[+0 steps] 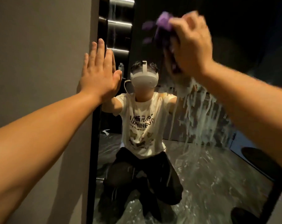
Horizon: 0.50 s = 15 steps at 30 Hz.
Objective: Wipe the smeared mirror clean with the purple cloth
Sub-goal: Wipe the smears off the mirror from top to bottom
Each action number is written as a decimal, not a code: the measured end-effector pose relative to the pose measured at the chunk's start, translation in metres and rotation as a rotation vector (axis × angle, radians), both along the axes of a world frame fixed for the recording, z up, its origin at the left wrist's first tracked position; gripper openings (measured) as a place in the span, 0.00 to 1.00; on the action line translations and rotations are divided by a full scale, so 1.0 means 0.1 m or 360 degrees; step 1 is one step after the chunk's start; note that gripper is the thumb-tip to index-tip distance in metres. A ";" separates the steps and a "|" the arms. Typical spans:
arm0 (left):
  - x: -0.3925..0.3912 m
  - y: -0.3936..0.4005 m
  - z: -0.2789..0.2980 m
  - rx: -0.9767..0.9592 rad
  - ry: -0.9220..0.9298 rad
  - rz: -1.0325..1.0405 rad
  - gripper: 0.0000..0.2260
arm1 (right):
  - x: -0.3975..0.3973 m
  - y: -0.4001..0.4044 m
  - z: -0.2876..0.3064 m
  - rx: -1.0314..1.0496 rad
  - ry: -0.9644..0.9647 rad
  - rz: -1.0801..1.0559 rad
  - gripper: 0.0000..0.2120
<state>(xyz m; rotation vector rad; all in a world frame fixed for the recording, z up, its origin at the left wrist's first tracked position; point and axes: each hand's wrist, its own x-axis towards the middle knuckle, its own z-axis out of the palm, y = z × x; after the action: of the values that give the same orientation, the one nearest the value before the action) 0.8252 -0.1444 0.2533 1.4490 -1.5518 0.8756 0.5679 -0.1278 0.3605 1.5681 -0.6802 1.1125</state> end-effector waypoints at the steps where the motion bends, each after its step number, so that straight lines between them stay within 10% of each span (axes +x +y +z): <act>1: -0.02 -0.03 -0.02 -0.0032 0.0014 0.0012 0.32 | -0.04 -0.05 0.18 -0.0057 -0.0051 -0.0157 0.17; 6: -0.02 -0.10 -0.08 -0.0173 -0.0020 0.0119 0.34 | 0.02 -0.23 -0.21 0.0090 -0.0019 -0.0108 0.15; 15: -0.06 -0.08 -0.11 -0.0216 -0.0036 0.0196 0.33 | -0.05 -0.20 -3.32 0.0500 0.1093 0.0084 0.14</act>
<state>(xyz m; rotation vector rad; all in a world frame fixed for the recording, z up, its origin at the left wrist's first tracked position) 0.8189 -0.1523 0.2426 1.4527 -1.4028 1.0526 0.5632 -0.1475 0.0282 2.0887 -0.3508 0.4465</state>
